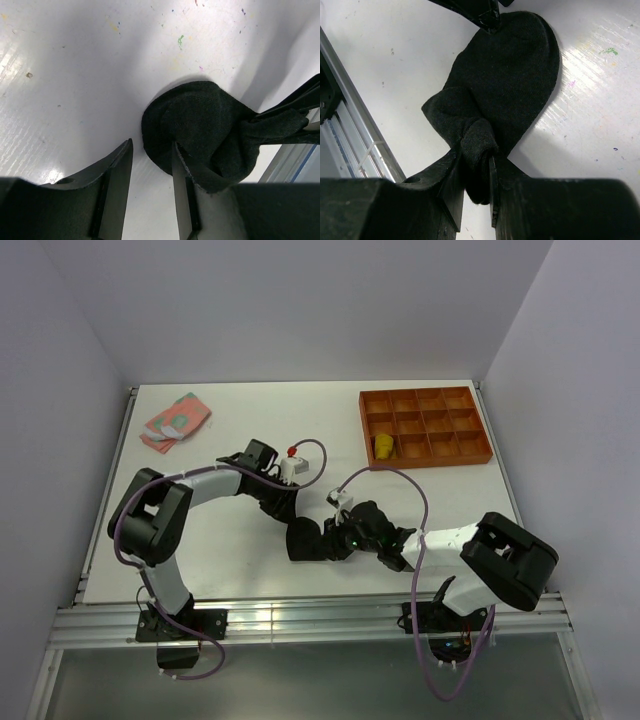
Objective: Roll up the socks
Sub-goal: Roll the sock at the center of the board.
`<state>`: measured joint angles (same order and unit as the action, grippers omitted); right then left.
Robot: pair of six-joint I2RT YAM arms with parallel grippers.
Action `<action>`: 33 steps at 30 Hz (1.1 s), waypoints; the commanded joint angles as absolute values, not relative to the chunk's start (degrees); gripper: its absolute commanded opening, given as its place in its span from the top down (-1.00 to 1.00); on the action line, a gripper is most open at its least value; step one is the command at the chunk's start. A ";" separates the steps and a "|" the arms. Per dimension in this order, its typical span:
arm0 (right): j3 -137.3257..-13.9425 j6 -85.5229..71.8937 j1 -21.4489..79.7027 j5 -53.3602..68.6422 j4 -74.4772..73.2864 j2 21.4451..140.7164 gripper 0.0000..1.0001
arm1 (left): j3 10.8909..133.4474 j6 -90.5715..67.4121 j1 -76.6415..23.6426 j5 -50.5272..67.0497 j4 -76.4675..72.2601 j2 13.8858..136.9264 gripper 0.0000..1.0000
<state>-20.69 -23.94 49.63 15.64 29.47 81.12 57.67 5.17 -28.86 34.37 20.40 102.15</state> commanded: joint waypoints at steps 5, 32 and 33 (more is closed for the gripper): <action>-22.59 -23.12 50.27 13.63 25.76 81.74 0.99 | 60.64 6.76 -30.32 33.66 24.60 105.20 0.22; -35.50 -23.11 51.59 21.28 11.00 91.64 1.00 | 68.47 2.98 -31.29 33.31 20.04 109.77 0.99; -36.38 -23.29 51.68 19.96 10.20 92.97 1.00 | 68.29 3.08 -31.29 33.48 19.87 109.86 0.99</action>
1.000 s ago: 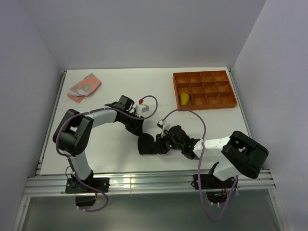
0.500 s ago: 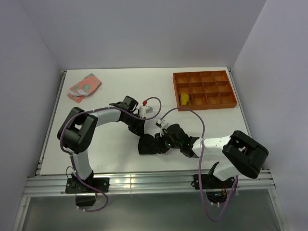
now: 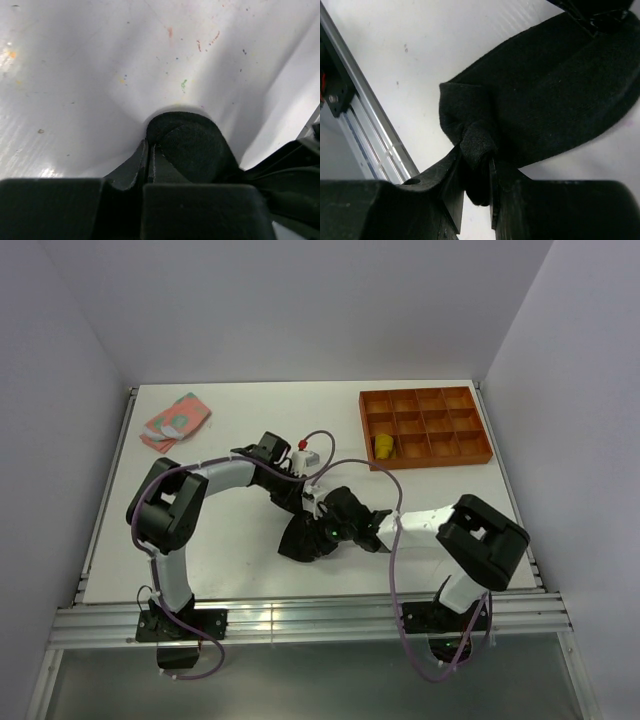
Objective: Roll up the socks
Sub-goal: Roll the sock at the center of the board.
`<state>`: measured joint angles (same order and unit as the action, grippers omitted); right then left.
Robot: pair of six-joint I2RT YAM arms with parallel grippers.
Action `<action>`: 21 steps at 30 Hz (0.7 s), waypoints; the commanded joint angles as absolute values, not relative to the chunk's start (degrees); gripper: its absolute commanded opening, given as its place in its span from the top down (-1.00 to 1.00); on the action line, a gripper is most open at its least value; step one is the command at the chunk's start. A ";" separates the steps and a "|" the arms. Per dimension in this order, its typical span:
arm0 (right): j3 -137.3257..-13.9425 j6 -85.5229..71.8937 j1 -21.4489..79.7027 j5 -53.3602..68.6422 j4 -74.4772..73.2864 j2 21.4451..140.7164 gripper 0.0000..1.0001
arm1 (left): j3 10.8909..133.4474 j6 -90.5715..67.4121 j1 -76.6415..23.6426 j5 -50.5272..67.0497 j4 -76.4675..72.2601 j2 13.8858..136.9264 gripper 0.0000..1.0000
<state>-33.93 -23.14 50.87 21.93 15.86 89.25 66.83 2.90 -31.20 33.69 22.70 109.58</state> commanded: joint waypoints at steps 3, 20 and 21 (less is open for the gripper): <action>-39.37 -25.13 51.59 17.94 8.09 98.07 1.00 | 67.68 2.99 -31.29 33.66 19.25 109.69 0.99; -41.31 -30.23 49.66 11.60 2.11 108.46 1.00 | 64.95 2.90 -30.85 27.60 14.68 103.72 0.39; -41.13 -30.41 49.66 11.34 2.02 108.54 1.00 | 64.78 2.81 -30.68 26.99 13.98 103.28 0.33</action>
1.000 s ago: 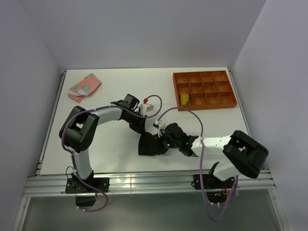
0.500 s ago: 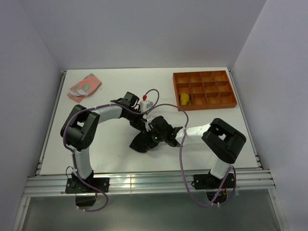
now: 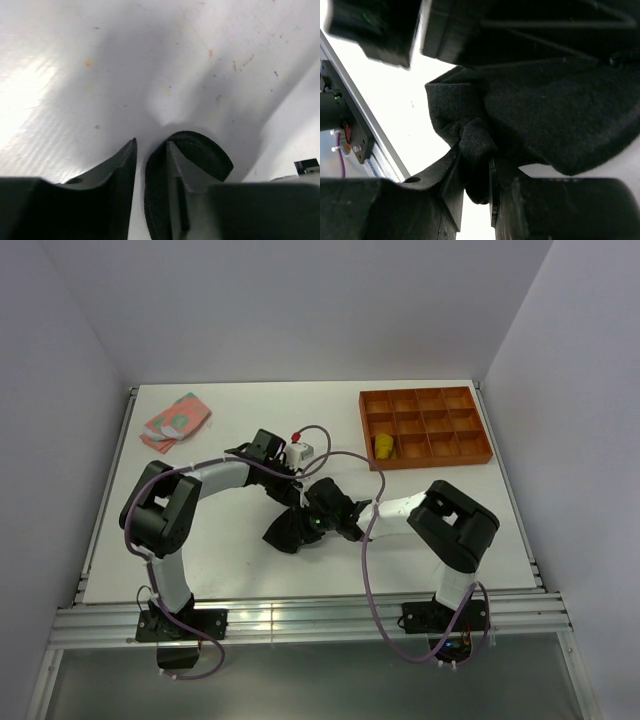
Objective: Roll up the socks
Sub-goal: Roll the sock at the center of the board.
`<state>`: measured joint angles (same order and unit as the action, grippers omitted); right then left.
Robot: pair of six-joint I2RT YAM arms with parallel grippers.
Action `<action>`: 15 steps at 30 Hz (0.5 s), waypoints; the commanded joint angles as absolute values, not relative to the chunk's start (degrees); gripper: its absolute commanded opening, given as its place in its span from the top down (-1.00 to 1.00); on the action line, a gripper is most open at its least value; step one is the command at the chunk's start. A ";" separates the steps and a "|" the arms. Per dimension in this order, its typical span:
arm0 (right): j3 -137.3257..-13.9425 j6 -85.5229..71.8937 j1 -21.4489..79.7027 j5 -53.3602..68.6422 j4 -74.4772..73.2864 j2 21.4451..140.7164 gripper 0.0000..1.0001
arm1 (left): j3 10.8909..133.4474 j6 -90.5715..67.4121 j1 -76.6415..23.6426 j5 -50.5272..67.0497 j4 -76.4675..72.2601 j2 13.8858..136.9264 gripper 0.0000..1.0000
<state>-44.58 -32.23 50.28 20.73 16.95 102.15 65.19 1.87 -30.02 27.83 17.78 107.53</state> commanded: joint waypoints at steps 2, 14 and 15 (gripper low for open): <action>-40.87 -30.32 49.66 11.25 1.85 108.72 1.00 | 64.43 2.72 -29.97 25.84 13.28 102.05 0.25; -41.92 -29.18 49.04 12.30 0.44 109.07 1.00 | 64.17 2.90 -22.94 23.39 12.57 97.66 0.12; -42.18 -29.01 48.87 12.48 0.00 108.90 1.00 | 63.73 3.42 -22.33 22.68 12.39 96.95 0.12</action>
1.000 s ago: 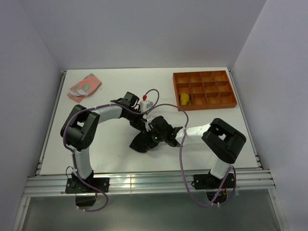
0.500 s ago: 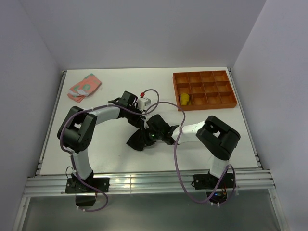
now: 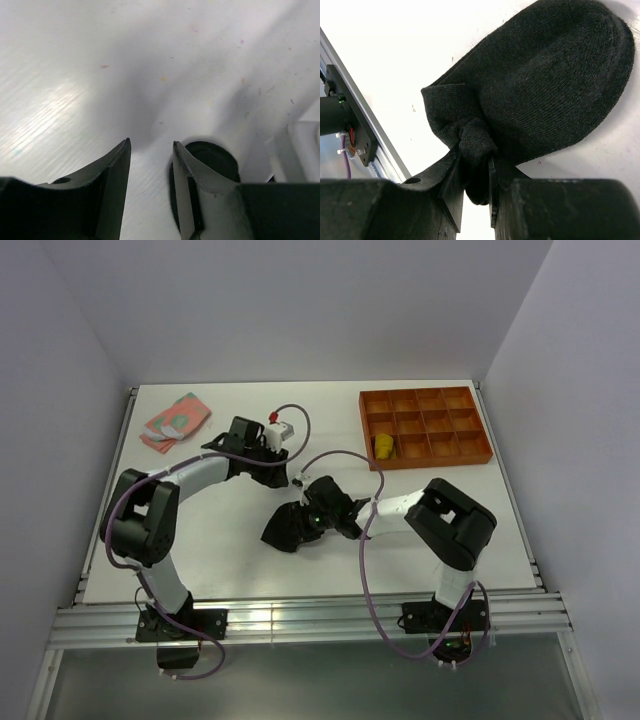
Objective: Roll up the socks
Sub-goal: Roll the sock at the center of the board.
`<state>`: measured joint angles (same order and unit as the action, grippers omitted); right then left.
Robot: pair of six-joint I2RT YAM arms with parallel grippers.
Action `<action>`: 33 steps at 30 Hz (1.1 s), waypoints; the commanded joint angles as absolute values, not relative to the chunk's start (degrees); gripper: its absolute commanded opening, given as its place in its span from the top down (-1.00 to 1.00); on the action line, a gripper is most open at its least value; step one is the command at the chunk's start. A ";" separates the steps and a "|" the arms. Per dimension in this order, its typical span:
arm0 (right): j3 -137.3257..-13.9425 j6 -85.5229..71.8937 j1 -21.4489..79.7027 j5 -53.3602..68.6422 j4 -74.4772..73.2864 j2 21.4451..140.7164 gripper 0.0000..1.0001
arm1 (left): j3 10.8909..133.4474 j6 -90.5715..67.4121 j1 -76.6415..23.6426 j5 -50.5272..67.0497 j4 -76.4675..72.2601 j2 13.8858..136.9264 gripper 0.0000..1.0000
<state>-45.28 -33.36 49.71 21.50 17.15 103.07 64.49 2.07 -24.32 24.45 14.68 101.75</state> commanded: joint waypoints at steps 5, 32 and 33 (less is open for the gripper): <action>-43.06 -28.04 48.08 14.41 -2.63 107.93 1.00 | 61.00 6.67 -16.18 23.20 11.43 90.55 0.10; -68.38 -25.13 45.88 20.83 -28.74 119.18 0.98 | 24.35 41.84 -20.92 35.68 4.22 53.44 -0.15; -68.64 -25.31 45.88 20.92 -28.83 119.53 0.99 | 24.00 41.31 -21.18 35.68 3.87 53.35 -0.14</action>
<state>-70.70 -27.22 46.35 30.50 -19.03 114.24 24.82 44.60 -20.43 32.88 10.00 55.22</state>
